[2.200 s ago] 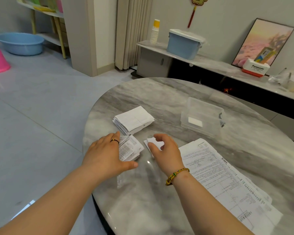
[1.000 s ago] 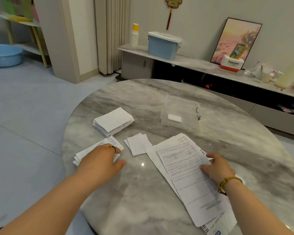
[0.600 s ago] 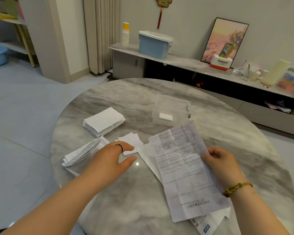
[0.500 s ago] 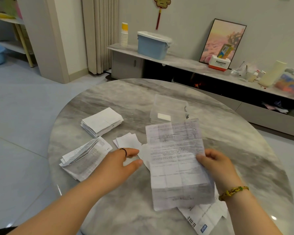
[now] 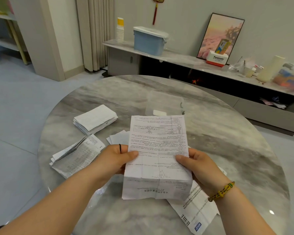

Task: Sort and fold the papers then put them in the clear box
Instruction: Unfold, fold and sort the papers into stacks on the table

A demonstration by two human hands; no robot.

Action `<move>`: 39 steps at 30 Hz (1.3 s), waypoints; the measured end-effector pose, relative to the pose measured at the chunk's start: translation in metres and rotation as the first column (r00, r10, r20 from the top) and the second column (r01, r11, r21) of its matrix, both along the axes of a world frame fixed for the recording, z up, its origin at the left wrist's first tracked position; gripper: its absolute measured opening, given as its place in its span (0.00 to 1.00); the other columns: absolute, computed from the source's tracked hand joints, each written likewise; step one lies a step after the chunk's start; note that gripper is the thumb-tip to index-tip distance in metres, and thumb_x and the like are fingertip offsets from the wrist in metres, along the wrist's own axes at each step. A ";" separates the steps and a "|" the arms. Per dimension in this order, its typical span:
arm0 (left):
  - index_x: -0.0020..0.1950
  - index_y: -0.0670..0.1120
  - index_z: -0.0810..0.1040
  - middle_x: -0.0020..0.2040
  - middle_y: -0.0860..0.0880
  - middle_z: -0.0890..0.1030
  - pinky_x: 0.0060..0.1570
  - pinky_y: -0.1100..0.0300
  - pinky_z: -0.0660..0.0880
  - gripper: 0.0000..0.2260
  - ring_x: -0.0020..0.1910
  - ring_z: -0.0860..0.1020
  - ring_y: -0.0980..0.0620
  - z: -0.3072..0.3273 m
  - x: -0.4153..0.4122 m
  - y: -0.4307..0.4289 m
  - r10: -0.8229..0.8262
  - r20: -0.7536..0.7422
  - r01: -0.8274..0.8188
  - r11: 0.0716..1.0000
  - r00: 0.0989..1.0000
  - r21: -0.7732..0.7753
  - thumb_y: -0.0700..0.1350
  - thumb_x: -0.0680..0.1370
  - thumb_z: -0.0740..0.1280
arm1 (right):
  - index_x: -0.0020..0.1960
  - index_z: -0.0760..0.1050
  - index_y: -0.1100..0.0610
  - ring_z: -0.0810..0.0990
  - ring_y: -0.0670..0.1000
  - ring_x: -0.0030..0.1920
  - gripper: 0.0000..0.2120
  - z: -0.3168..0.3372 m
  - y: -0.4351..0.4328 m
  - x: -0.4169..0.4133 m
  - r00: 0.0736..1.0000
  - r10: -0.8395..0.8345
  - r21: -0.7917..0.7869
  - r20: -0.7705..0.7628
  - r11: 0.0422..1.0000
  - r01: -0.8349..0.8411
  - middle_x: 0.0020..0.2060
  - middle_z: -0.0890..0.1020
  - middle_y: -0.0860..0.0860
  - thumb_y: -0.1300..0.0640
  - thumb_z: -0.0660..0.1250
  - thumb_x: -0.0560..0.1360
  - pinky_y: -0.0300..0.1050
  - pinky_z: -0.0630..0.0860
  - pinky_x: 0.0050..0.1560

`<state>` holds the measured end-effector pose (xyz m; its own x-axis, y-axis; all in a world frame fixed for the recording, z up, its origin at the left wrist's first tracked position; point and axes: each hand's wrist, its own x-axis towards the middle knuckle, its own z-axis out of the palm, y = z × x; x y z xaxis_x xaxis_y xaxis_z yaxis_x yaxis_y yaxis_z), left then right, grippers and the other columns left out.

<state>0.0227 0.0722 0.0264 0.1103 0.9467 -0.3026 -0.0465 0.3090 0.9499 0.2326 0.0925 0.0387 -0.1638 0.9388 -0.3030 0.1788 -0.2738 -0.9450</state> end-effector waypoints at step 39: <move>0.44 0.51 0.73 0.40 0.52 0.80 0.35 0.59 0.75 0.14 0.38 0.78 0.53 0.002 0.018 0.024 0.401 0.161 -0.421 0.900 0.902 0.117 0.31 0.74 0.65 | 0.52 0.79 0.58 0.85 0.51 0.42 0.41 -0.009 0.015 0.012 0.849 0.016 -0.120 -0.527 0.988 -0.094 0.44 0.85 0.55 0.40 0.80 0.44 0.44 0.81 0.38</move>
